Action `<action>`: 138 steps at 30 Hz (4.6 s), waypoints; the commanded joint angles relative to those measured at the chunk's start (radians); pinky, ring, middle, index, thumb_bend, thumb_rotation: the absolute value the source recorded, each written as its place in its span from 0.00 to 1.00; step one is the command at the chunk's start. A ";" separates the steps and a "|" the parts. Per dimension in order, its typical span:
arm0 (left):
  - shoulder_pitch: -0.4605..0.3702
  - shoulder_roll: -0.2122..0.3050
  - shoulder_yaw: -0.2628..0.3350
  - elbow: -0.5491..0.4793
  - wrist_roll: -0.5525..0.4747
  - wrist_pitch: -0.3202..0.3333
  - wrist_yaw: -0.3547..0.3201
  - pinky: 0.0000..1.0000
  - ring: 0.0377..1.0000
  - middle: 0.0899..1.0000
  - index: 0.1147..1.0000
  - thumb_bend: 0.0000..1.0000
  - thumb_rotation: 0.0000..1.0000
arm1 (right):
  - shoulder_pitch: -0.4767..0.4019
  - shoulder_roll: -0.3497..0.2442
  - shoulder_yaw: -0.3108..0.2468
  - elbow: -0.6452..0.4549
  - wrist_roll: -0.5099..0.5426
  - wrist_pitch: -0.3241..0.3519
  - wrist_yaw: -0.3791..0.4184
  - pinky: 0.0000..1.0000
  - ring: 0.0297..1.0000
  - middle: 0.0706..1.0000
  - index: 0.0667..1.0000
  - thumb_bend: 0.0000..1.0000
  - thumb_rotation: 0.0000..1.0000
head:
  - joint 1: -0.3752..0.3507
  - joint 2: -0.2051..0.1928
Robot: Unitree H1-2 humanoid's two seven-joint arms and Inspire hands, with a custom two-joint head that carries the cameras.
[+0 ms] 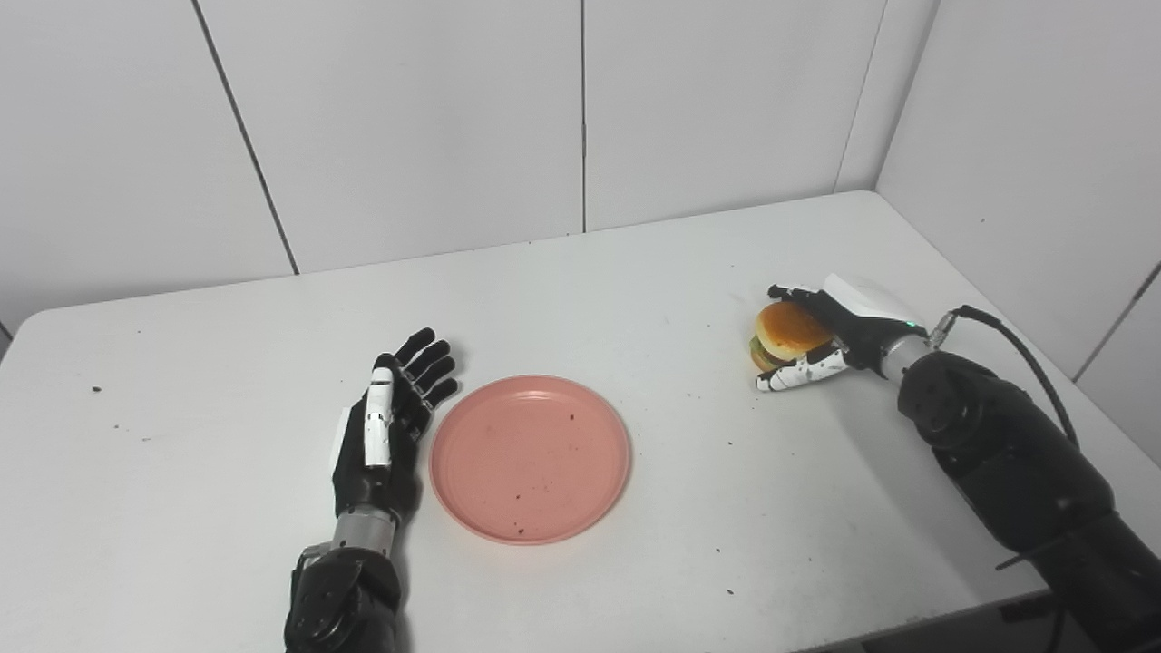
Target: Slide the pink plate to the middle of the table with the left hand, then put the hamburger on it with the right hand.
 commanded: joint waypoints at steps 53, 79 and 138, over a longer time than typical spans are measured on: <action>0.029 -0.055 -0.030 0.010 0.051 -0.019 0.056 0.78 0.80 0.77 0.72 0.29 1.00 | -0.123 0.319 0.157 -0.245 -0.120 -0.236 -0.150 0.18 0.22 0.43 0.45 0.52 0.00 | 0.226 0.027; 0.031 -0.082 -0.067 0.011 0.062 -0.042 0.077 0.81 0.81 0.77 0.74 0.28 1.00 | -0.092 0.314 0.259 -0.133 -0.159 -0.381 -0.100 0.22 0.27 0.36 0.48 0.51 0.00 | 0.330 0.044; 0.045 -0.001 -0.130 -0.022 0.188 -0.198 0.067 1.00 1.00 1.00 1.00 0.50 1.00 | 0.158 0.530 -0.165 -0.192 0.478 -0.395 -0.240 1.00 1.00 1.00 1.00 0.67 1.00 | 0.299 0.058</action>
